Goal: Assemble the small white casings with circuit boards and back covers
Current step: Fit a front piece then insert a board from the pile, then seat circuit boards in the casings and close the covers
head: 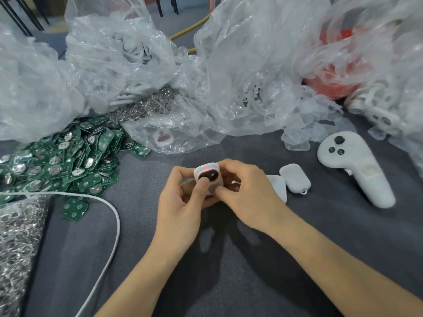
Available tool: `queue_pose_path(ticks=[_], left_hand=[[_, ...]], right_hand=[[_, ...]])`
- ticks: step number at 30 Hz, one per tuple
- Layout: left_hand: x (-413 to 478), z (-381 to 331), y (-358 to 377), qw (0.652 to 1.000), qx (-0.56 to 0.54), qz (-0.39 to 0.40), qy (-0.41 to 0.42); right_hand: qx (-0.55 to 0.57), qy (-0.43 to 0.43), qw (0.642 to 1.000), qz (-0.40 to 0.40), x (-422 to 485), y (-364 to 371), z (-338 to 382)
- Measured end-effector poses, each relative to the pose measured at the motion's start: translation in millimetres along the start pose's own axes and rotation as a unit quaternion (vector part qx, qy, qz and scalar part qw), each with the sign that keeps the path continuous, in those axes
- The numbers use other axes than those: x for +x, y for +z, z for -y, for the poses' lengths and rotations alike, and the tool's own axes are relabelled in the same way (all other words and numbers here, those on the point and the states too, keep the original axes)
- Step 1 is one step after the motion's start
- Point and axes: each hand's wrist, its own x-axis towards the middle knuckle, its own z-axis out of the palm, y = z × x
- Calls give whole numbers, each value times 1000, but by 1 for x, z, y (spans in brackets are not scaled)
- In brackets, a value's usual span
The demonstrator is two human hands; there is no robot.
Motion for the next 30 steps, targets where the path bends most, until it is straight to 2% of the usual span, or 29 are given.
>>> queue_pose_path(ticks=[3,5,7,10,12,13,16,20,23,26,30], left_hand=[[0,2,2,1000,-26,10,-5],[-2,1,3,999,-28,45,-12],[-3,1,3,998,-4,60,10],[-2,4,1,996,48,14,67],[0,6,0,992,87,-13,94],[2,6,-1,989,106,-26,103],[17,4,1,964,212,-58,149],[66,-23,16,926,316,-89,187],[97,-65,34,898,346,-117,245],[113,-95,68,872,374,-71,307],[117,-86,137,860,416,83,284]], right_hand=[[59,15,998,29,2,-8,1],[68,3,997,21,2,-12,5],[90,-28,996,-12,3,-20,12],[115,-63,985,-111,-1,-42,14],[41,-63,983,-167,-8,-55,3],[-30,-50,984,-170,-12,-60,-5],[-264,-3,956,-125,-22,-65,-32],[-288,-11,945,-153,-23,-60,-43],[-301,-8,944,-133,-23,-53,-48],[-291,-22,948,-127,-21,-54,-51],[-224,-57,954,-189,-20,-56,-48]])
